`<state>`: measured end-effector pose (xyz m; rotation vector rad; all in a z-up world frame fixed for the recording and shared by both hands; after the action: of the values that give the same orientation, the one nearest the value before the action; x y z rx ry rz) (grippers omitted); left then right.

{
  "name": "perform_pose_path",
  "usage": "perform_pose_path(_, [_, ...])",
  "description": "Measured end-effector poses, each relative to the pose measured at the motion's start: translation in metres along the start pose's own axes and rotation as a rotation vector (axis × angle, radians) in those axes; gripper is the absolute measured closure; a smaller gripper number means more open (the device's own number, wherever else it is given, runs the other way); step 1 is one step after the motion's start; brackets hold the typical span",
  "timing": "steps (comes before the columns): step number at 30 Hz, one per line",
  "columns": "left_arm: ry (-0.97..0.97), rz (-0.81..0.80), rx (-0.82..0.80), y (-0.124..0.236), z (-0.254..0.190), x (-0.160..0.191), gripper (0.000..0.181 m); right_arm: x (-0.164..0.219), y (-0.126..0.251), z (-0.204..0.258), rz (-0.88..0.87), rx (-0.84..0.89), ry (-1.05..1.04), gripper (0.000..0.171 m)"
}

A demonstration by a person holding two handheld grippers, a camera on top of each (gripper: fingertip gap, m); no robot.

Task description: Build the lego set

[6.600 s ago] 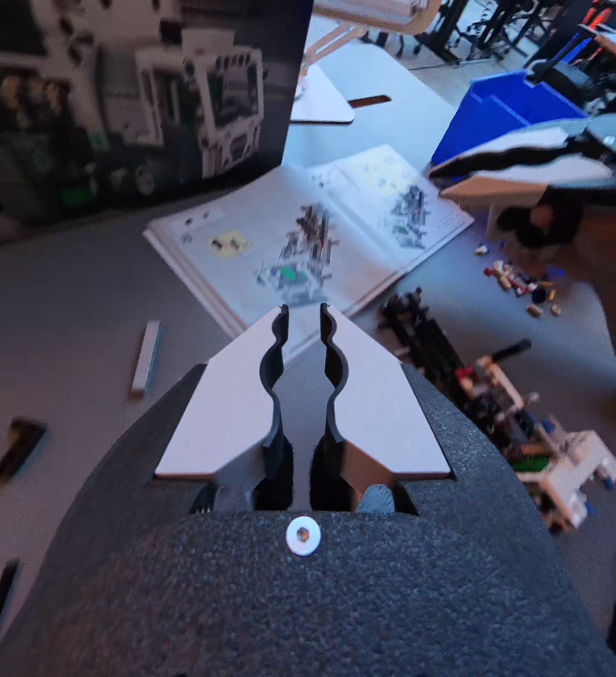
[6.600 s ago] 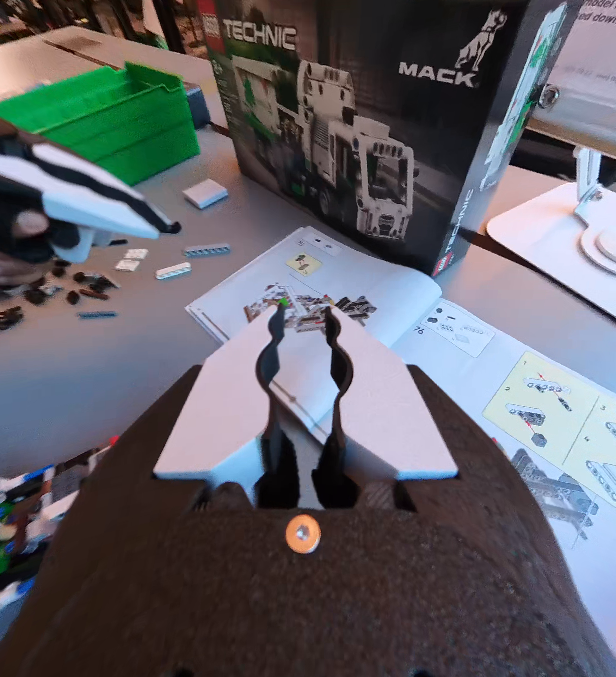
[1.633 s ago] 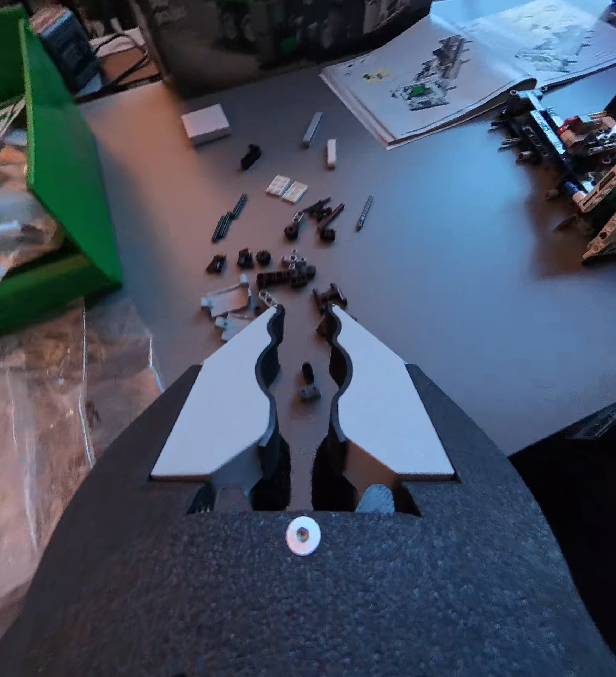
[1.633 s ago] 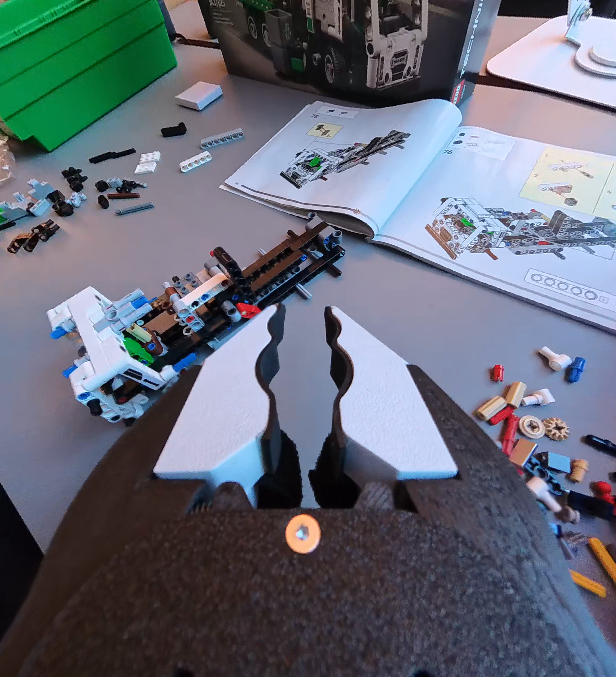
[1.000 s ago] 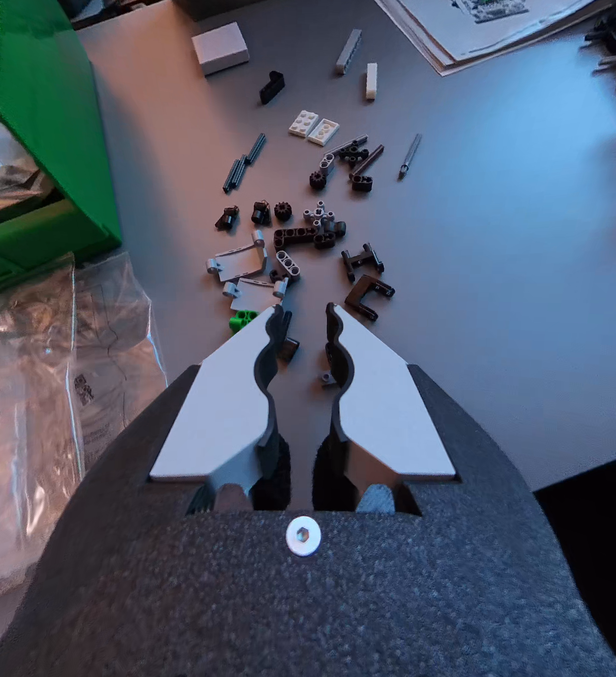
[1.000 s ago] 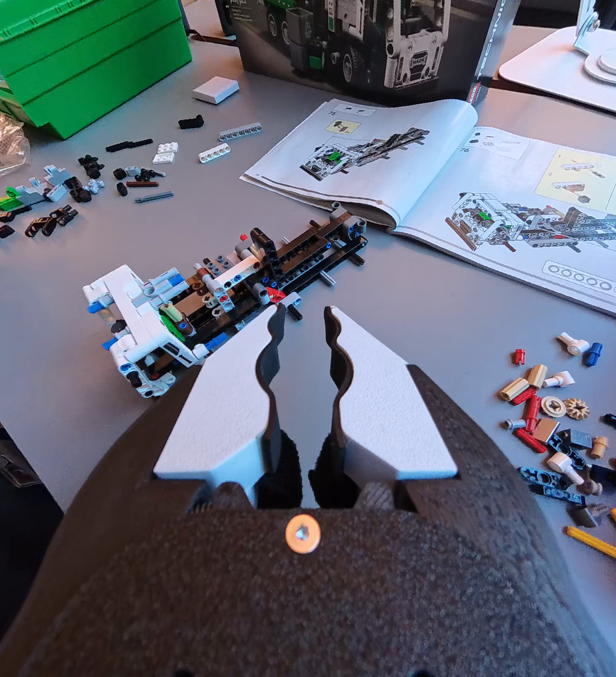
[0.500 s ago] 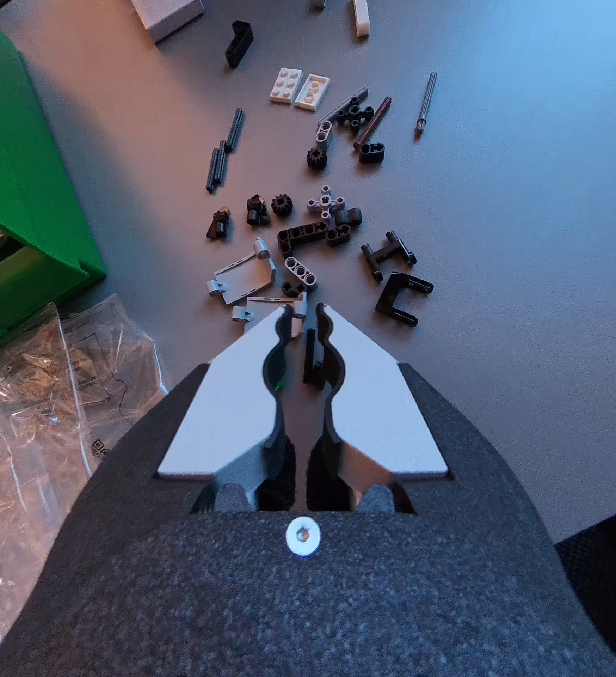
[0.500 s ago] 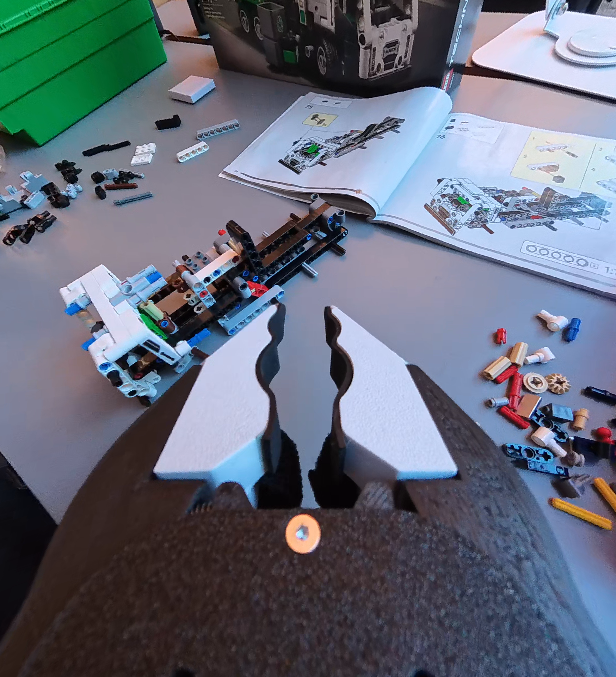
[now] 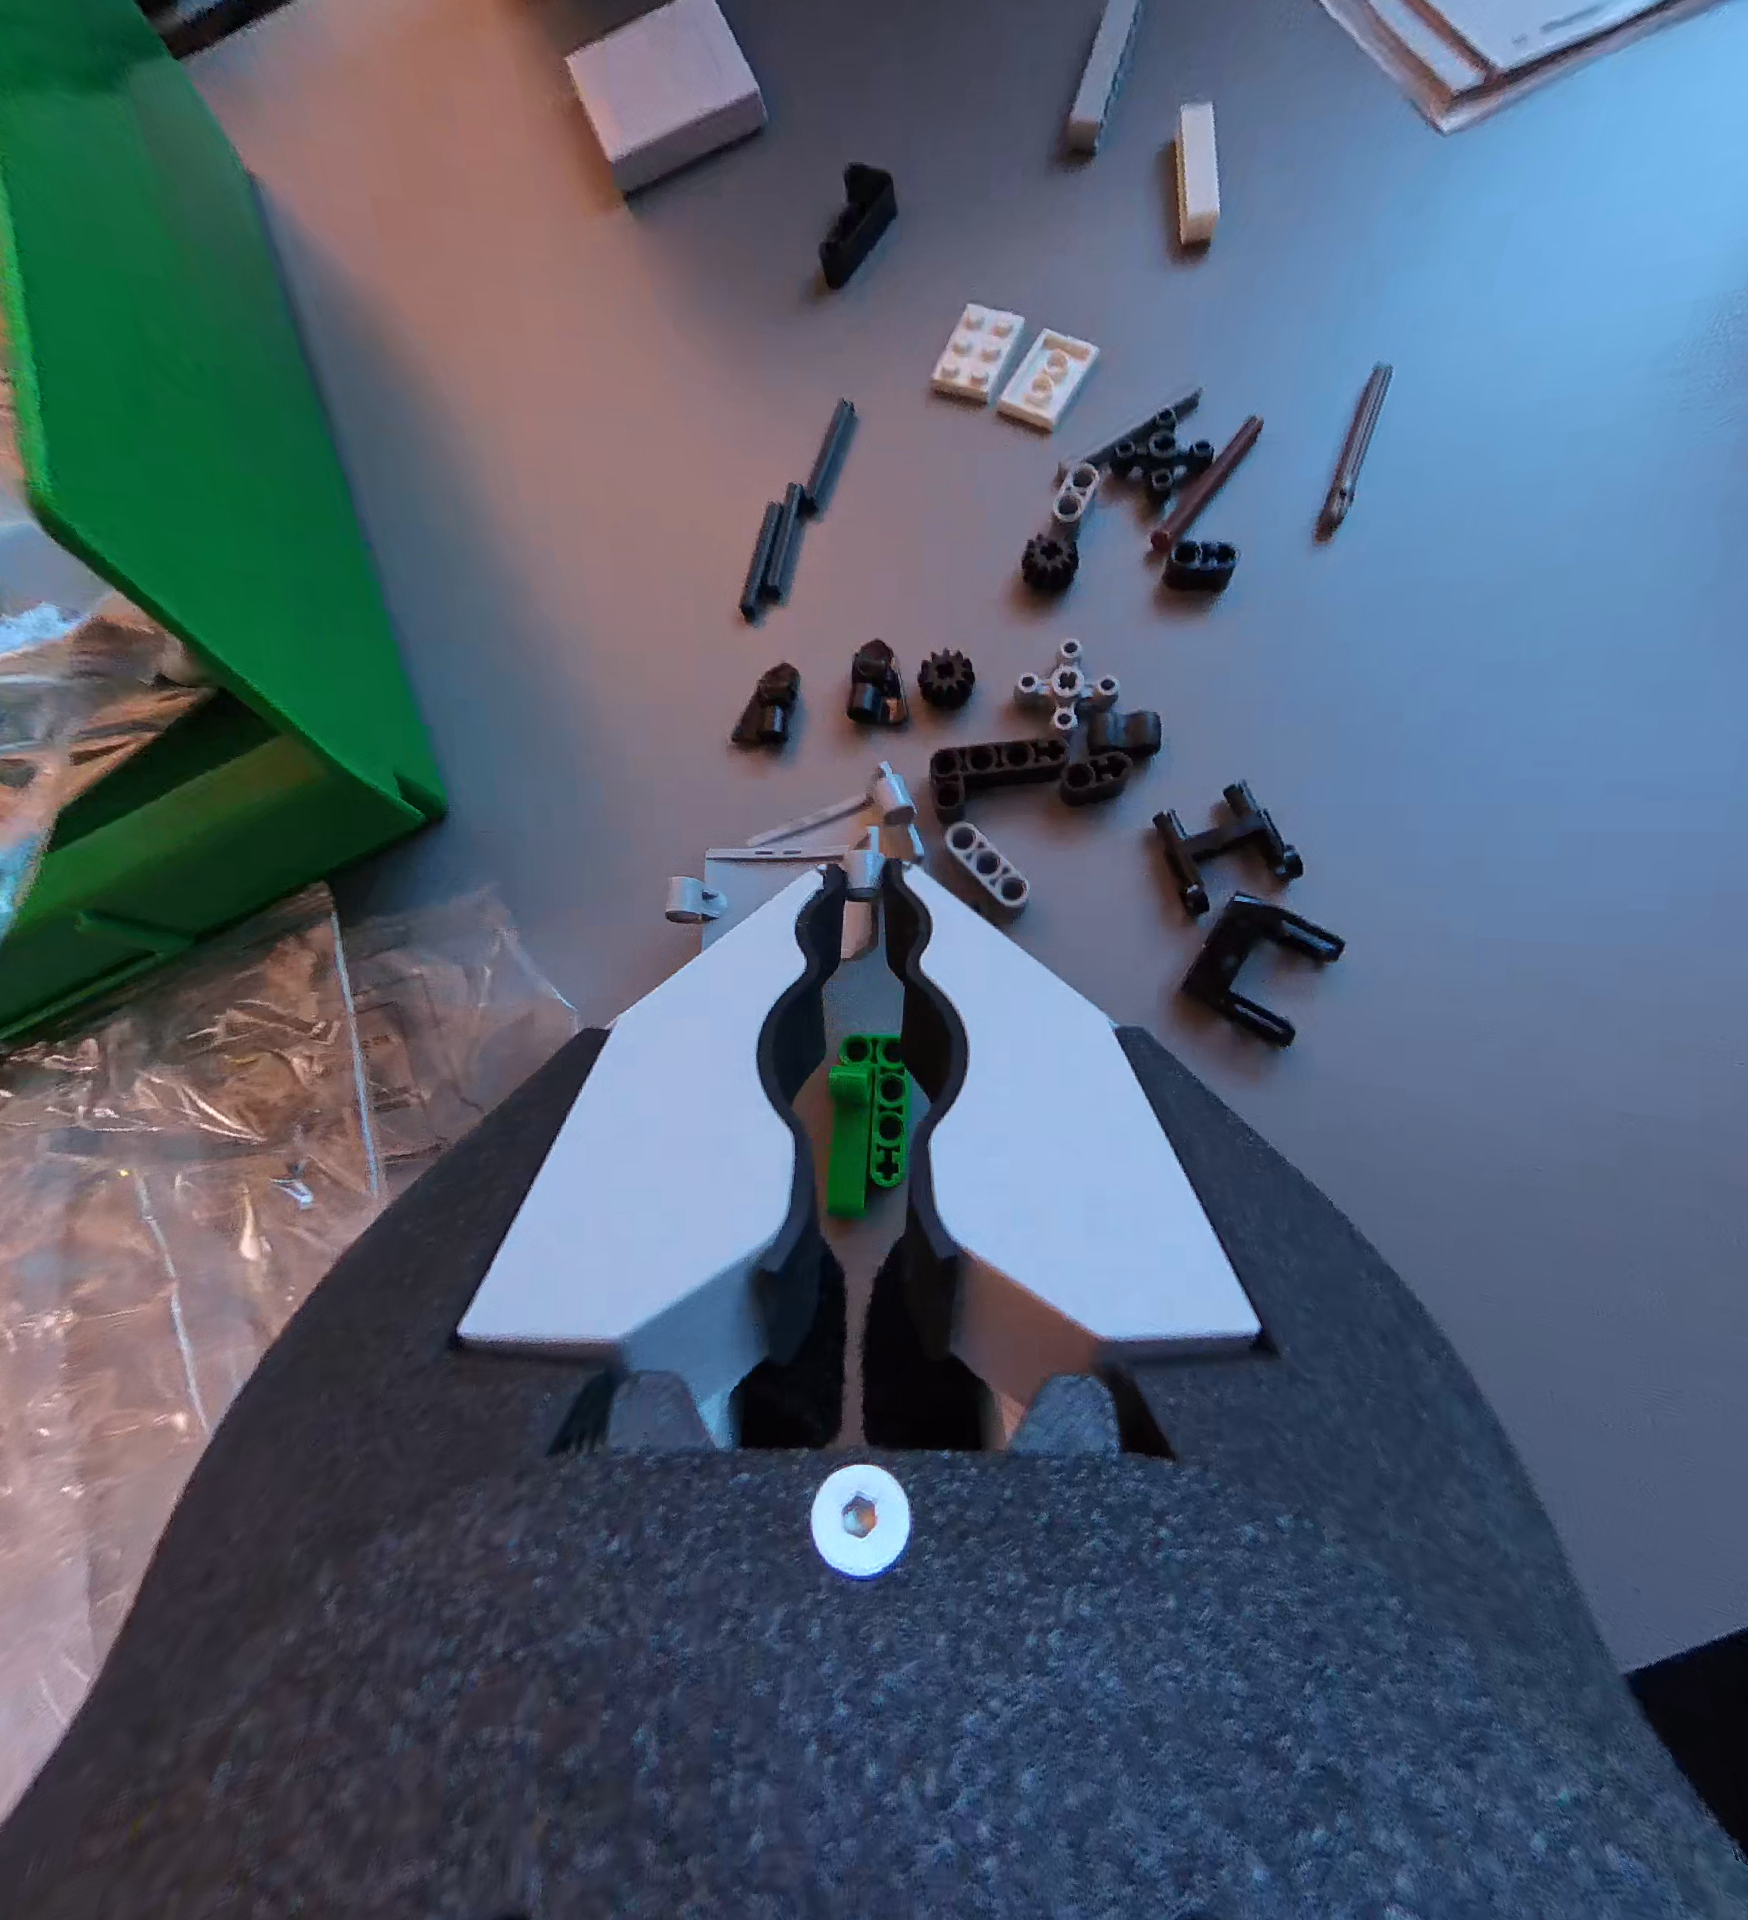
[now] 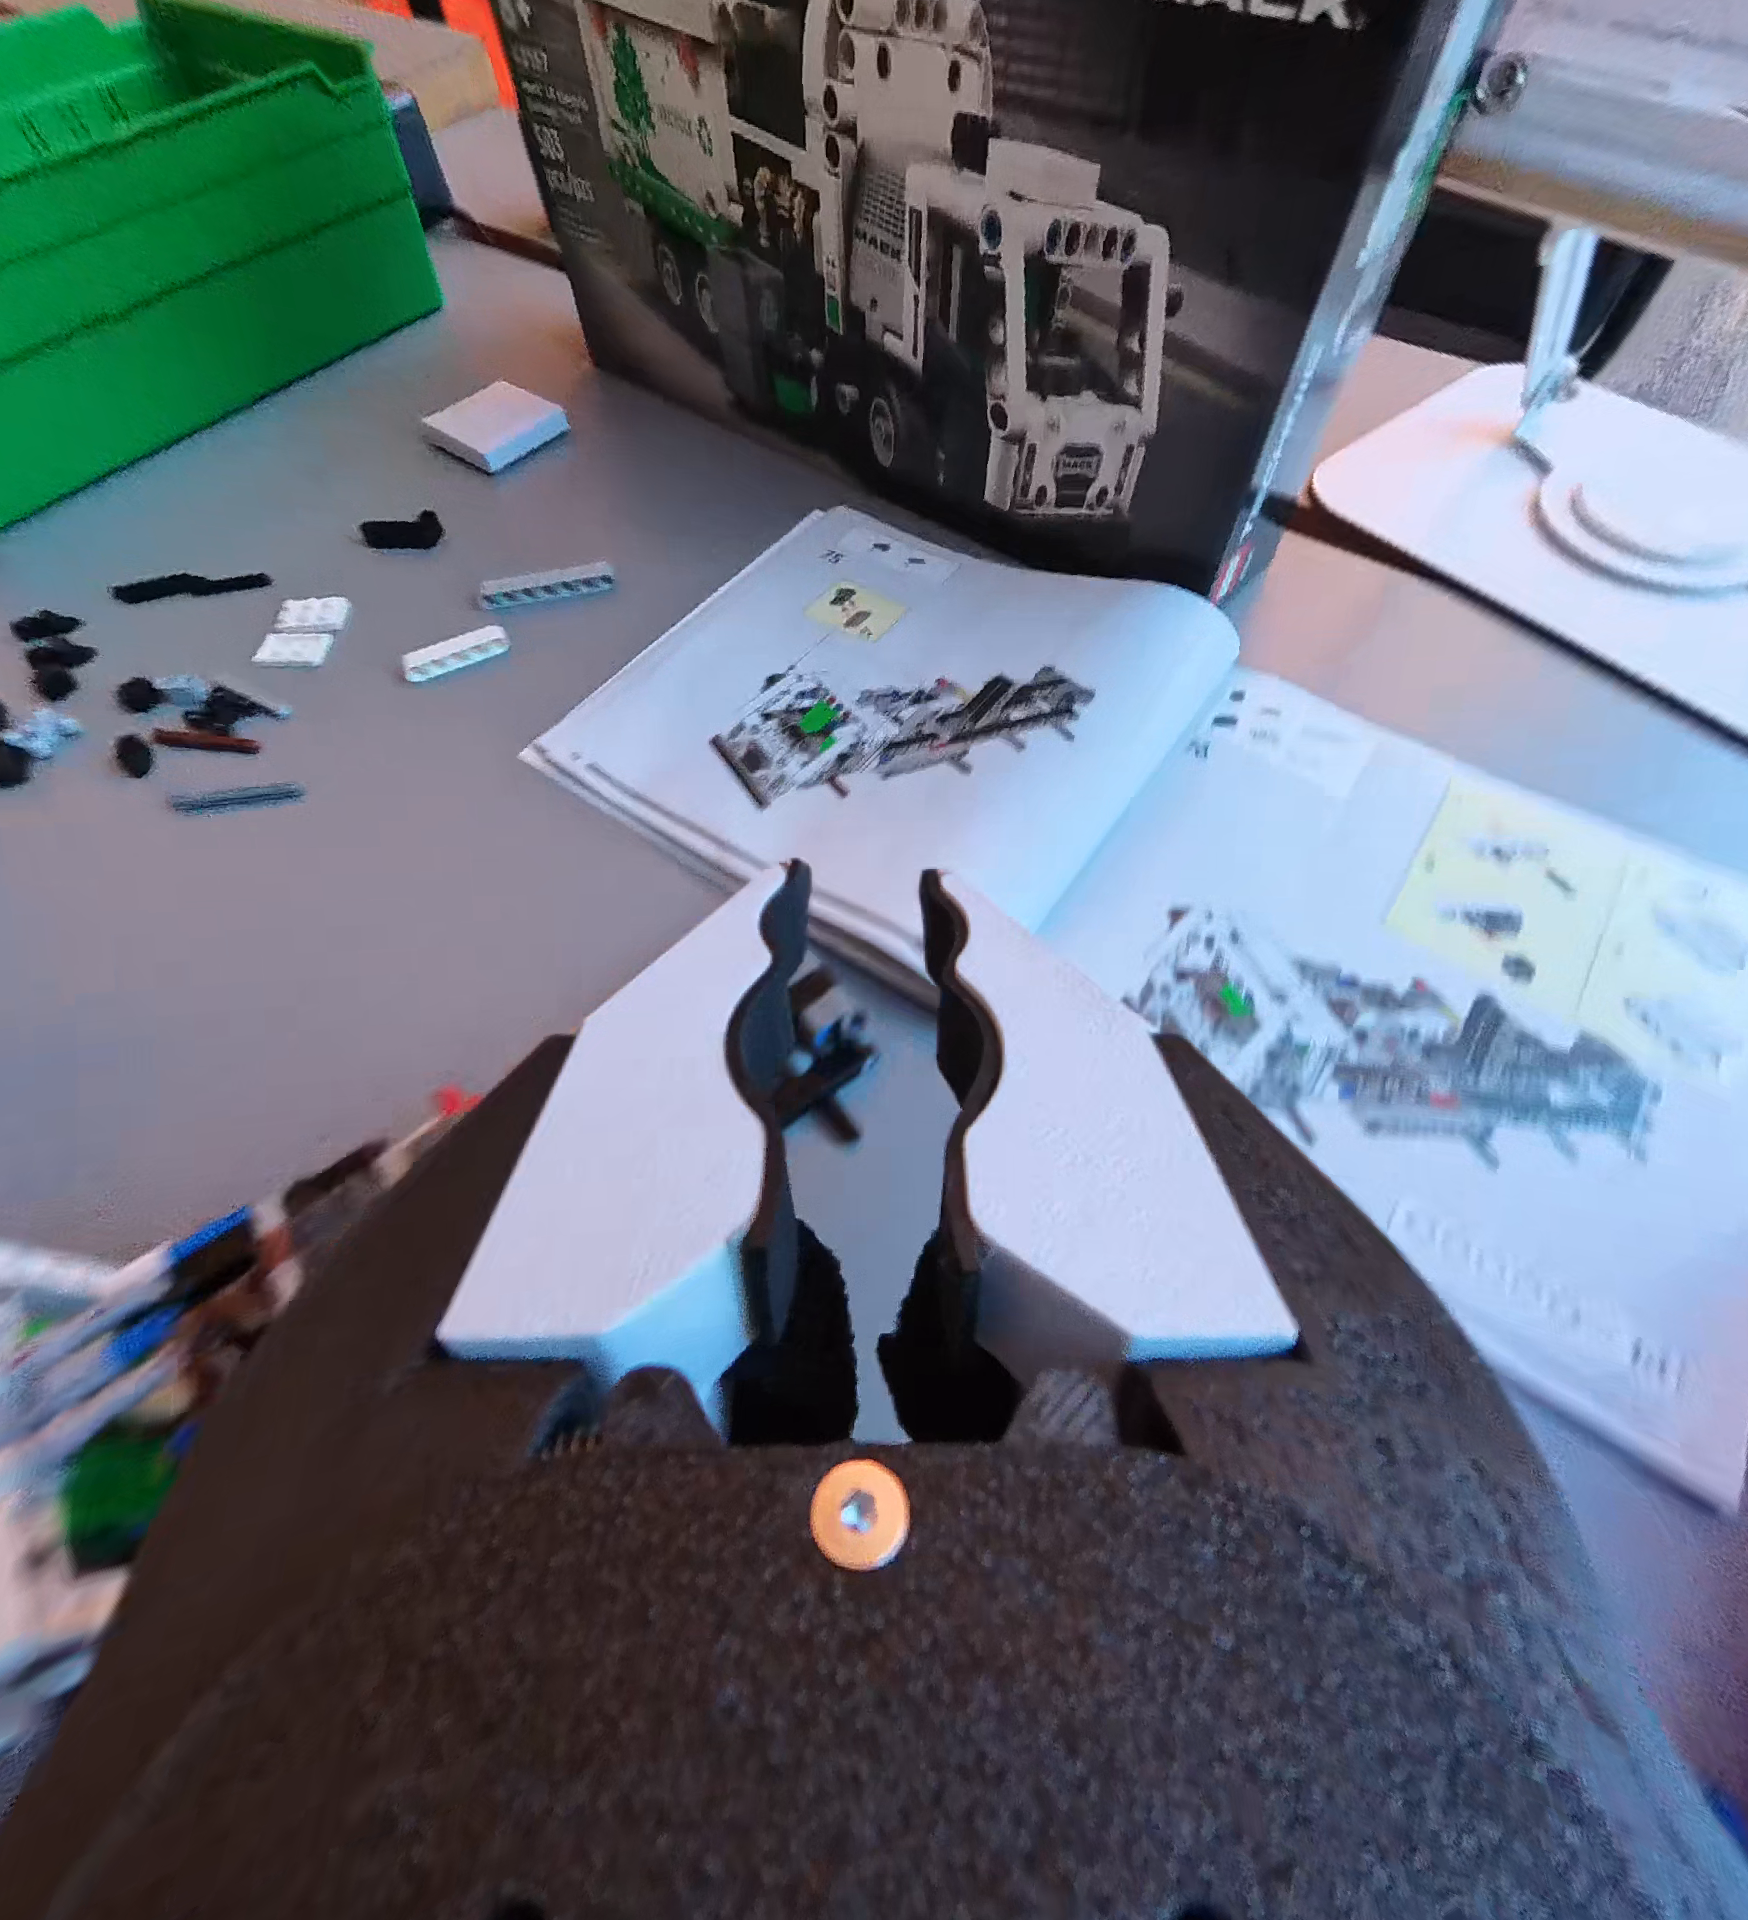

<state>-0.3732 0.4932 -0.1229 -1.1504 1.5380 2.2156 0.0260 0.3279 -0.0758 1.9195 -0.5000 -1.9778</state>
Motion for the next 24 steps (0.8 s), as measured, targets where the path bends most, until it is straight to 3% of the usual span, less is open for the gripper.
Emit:
perform_pose_path(4, [0.01,-0.038,0.001,0.006,-0.004,-0.023,0.175,-0.013,-0.047,-0.007,0.093,-0.069,0.064,0.144])
perform_pose_path(9, [0.015,-0.054,0.101,-0.001,-0.034,-0.053,0.175,-0.012,-0.08,-0.004,0.138,-0.154,0.076,0.144])
perform_pose_path(13, [-0.062,0.063,-0.043,-0.01,-0.024,-0.039,0.174,-0.004,-0.089,0.0,0.174,-0.173,0.072,0.144])
perform_pose_path(18, [0.026,0.131,-0.032,-0.016,-0.006,-0.017,0.175,-0.007,-0.102,0.006,0.222,-0.214,0.062,0.144])
perform_pose_path(24, [0.07,0.104,0.003,-0.022,0.002,-0.014,0.175,-0.011,-0.115,0.008,0.246,-0.199,0.116,0.144])
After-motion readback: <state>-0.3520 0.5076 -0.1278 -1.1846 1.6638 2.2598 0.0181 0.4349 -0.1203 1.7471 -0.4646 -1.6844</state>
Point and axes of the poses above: each gripper's, where its closed fingertips meet, y back along the fingers, x out of its underside, z = x × y across the jaws, the point moved 5 cm from there along y, back along the fingers, and after that the axes turned 1 degree about z, right-handed, at the moved point
